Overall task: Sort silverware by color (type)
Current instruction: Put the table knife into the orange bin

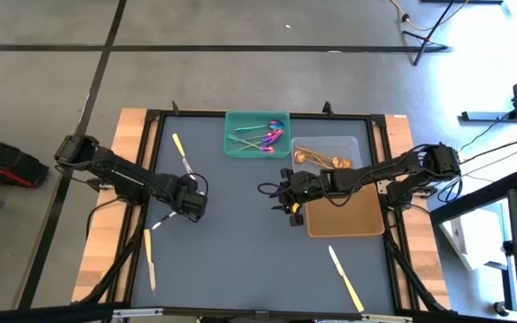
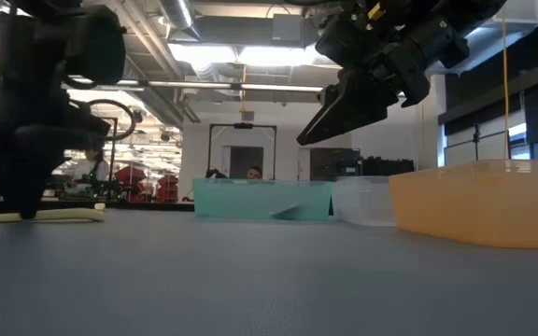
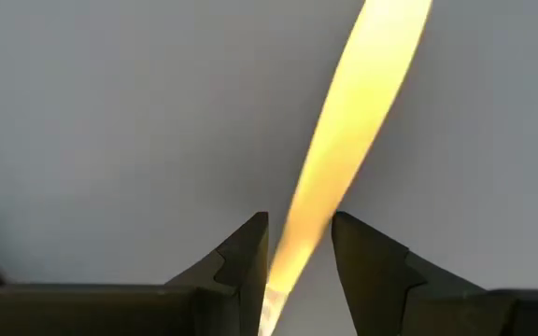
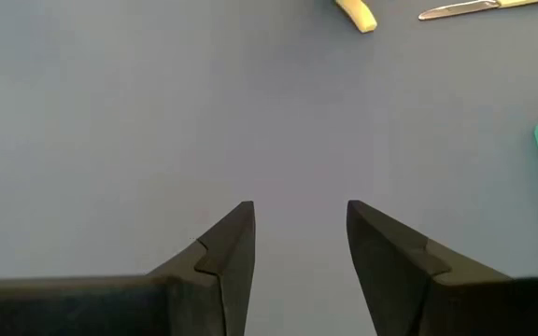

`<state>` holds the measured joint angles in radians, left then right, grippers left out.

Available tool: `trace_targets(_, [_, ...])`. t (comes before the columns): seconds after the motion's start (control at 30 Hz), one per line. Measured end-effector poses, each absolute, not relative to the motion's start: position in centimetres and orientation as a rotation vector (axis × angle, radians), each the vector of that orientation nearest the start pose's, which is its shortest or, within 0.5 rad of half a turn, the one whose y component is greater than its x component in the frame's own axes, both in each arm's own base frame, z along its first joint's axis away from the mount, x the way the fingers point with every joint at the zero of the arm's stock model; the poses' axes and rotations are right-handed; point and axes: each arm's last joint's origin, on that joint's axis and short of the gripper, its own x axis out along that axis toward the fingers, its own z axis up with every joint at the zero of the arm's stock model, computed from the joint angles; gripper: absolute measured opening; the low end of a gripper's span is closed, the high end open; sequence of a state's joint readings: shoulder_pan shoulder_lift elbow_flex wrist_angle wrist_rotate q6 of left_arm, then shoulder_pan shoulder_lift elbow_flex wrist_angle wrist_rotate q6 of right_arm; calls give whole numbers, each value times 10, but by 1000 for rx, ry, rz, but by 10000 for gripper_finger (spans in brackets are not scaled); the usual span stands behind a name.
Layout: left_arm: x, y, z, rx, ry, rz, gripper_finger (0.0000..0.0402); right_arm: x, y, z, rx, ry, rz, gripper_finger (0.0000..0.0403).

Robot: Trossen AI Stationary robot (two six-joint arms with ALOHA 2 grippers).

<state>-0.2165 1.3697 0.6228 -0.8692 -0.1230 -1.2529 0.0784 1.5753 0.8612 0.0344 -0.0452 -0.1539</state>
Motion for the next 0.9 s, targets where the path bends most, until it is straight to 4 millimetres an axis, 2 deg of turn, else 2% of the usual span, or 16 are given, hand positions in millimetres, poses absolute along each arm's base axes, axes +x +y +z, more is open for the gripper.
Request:
trace_targets(0.13, [178, -38, 143, -628, 1390, 856, 117, 320, 26, 191, -159, 672, 171, 160])
trace_targets(0.23, [178, -37, 143, -620, 1393, 861, 119, 320, 26, 191, -159, 672, 171, 160])
trace_targets(0.47, [171, -33, 129, -620, 1394, 809, 148, 320, 26, 191, -159, 672, 171, 160])
trace_targets(0.6, [170, -30, 128, -611, 1400, 804, 148, 320, 26, 191, -159, 671, 171, 160])
trace_targets(0.73, [172, -30, 128, -596, 1397, 775, 120, 320, 26, 192, -166, 668, 173, 160])
trace_targets(0.9, [174, -32, 130, -588, 1391, 767, 59, 320, 26, 192, -166, 668, 173, 160])
